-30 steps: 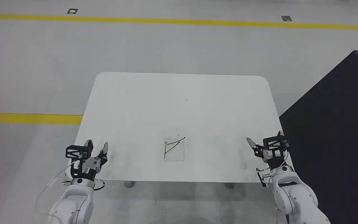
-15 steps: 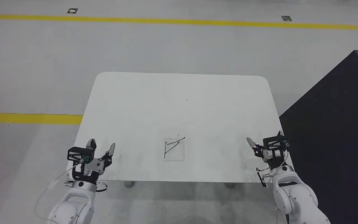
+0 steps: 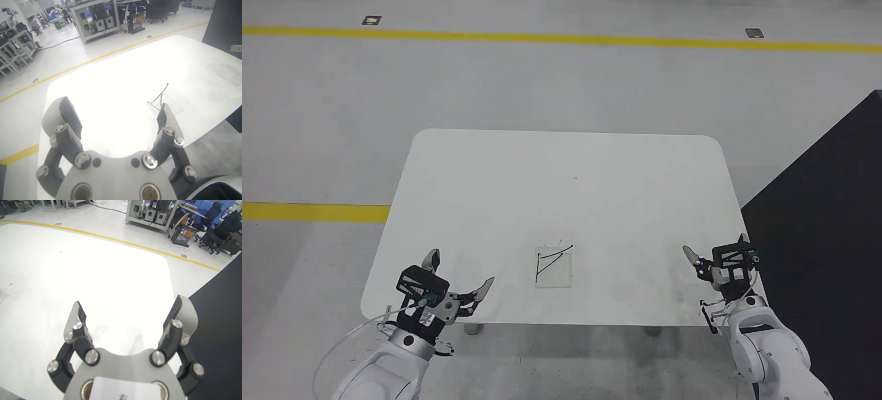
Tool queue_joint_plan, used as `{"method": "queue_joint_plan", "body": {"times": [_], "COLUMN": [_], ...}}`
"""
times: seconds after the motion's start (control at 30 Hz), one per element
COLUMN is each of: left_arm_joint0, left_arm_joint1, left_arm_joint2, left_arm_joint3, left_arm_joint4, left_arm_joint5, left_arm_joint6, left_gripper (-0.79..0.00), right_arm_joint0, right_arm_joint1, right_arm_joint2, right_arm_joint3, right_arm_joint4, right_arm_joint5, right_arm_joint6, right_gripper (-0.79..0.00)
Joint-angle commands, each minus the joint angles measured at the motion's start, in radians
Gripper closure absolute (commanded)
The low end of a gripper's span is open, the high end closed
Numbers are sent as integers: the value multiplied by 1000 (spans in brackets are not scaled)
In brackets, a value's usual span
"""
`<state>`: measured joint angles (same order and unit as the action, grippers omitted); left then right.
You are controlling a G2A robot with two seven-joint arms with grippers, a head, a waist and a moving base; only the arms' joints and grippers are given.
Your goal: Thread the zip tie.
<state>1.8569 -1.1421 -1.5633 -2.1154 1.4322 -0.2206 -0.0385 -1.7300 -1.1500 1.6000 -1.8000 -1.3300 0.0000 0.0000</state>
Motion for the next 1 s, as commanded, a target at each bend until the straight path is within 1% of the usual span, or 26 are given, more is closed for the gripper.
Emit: {"method": "queue_joint_plan", "body": {"times": [0.0, 0.7, 0.77, 0.8, 0.83, 0.87, 0.9, 0.97], "left_arm_joint0": [0, 0, 0, 0, 0, 0, 0, 0], "left_arm_joint1": [0, 0, 0, 0, 0, 0, 0, 0], "left_arm_joint2": [0, 0, 0, 0, 0, 0, 0, 0], "left_arm_joint3": [0, 0, 0, 0, 0, 0, 0, 0], "left_arm_joint4": [0, 0, 0, 0, 0, 0, 0, 0], "left_arm_joint5": [0, 0, 0, 0, 0, 0, 0, 0], "left_arm_joint6": [0, 0, 0, 0, 0, 0, 0, 0], "left_gripper": [-785, -785, -785, -785, -785, -785, -785, -785], "right_arm_joint0": [0, 0, 7, 10, 10, 6, 3, 25], "right_arm_joint1": [0, 0, 0, 4, 10, 15, 21, 30], "right_arm_joint2": [0, 0, 13, 29, 46, 56, 61, 69], "right_arm_joint3": [0, 0, -10, -44, -88, -132, -181, -273], "right_arm_joint4": [0, 0, 39, -14, -112, -178, -247, -317], "right_arm_joint5": [0, 0, -24, -34, -50, -80, -132, -243], "right_arm_joint6": [0, 0, 1, -11, -39, -53, -44, 1], "right_gripper": [-785, -785, -785, -785, -785, -785, -785, -785]}}
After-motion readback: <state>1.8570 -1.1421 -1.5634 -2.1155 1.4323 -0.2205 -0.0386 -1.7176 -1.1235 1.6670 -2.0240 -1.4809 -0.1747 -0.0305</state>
